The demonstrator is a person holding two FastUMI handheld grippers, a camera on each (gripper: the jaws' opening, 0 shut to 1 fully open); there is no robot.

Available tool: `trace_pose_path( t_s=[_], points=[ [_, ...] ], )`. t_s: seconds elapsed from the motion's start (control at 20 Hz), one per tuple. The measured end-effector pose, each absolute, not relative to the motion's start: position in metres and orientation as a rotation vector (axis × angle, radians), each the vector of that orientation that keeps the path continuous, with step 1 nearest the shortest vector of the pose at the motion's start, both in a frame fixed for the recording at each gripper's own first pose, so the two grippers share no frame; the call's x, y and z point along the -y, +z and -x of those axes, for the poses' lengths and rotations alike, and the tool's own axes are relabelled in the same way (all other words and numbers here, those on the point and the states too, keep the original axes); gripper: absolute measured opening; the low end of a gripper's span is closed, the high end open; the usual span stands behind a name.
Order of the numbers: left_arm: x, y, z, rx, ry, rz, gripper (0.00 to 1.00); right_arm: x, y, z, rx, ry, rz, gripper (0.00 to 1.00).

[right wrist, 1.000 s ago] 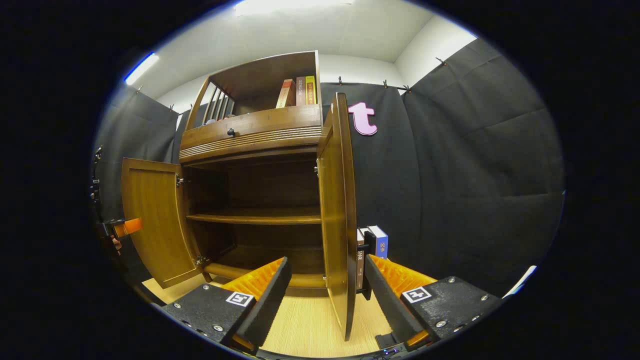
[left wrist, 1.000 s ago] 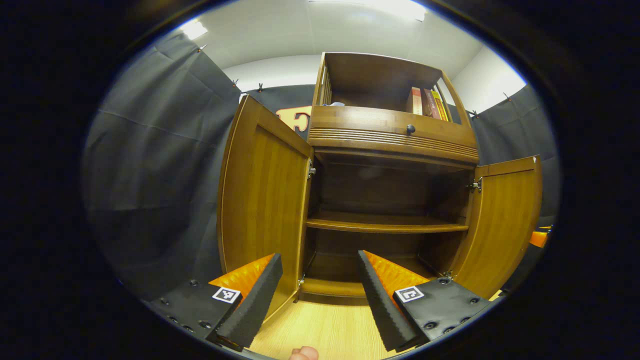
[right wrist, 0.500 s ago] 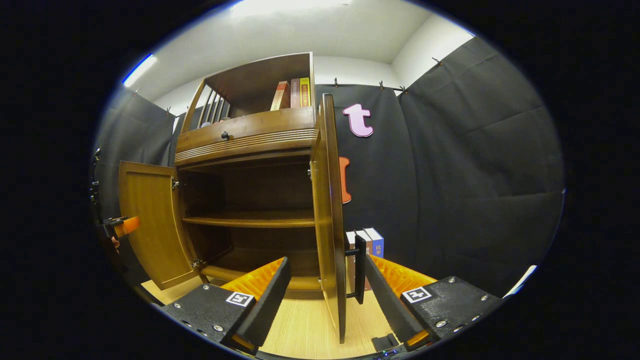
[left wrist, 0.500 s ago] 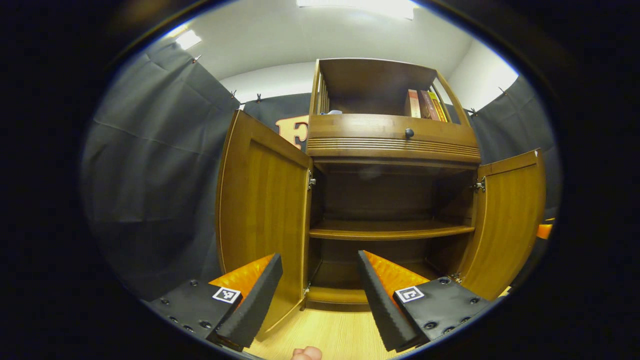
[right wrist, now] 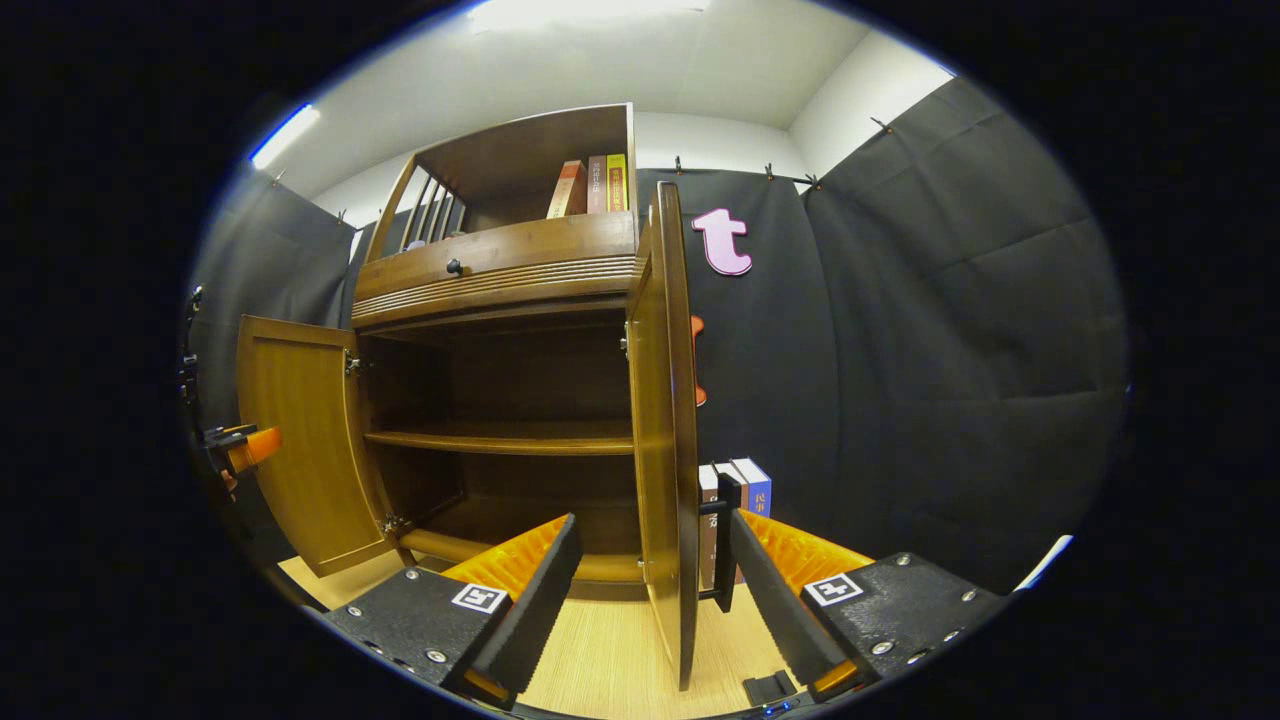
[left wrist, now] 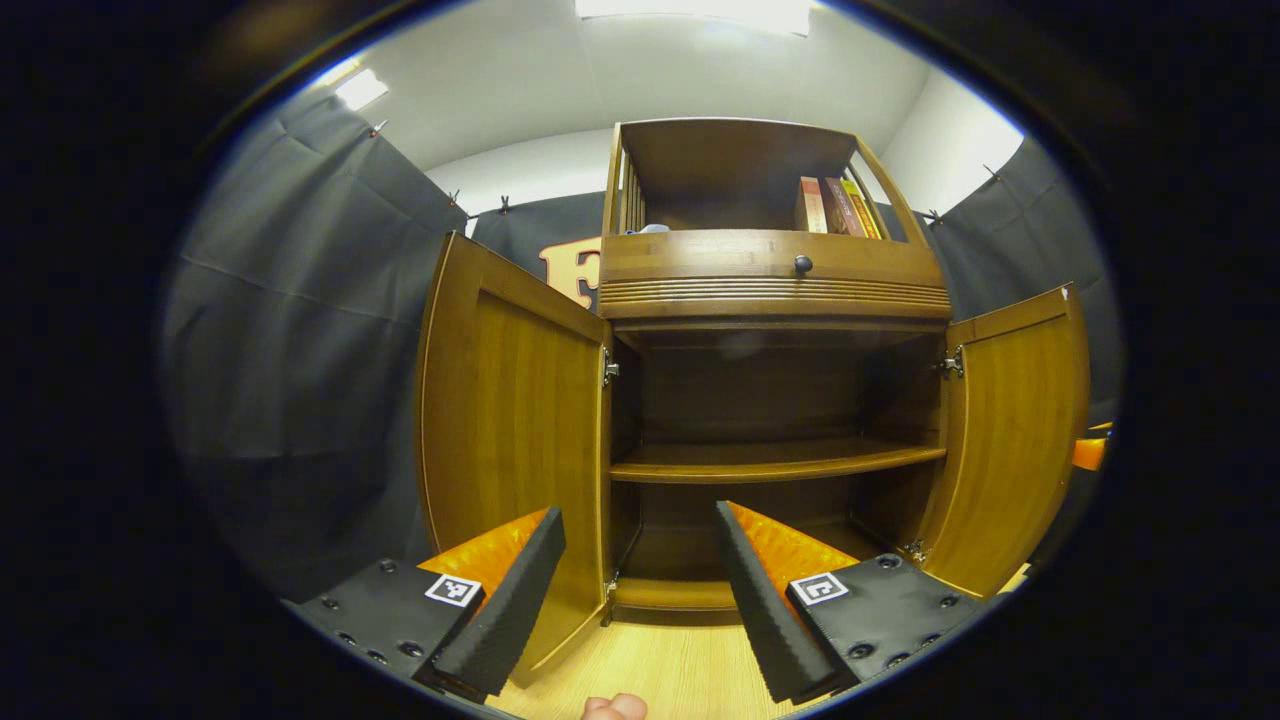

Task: Open the right door of the double-door shoe cabinet with the right hand, and open the left door with the left hand.

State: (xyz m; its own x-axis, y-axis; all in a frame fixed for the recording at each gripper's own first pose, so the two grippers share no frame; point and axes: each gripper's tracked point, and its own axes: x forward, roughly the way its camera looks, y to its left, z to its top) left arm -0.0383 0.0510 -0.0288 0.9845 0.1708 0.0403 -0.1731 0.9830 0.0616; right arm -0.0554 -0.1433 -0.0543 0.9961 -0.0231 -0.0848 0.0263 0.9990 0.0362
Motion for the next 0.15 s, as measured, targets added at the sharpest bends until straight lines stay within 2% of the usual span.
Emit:
trace_pose_path(
  t_s=[0.15],
  points=[
    [-0.0519,-0.0272,0.0371,0.039,0.174,-0.065,0.93,0.1444,-0.0547,0.0539,-0.082,-0.028,-0.041,0.92]
  ],
)
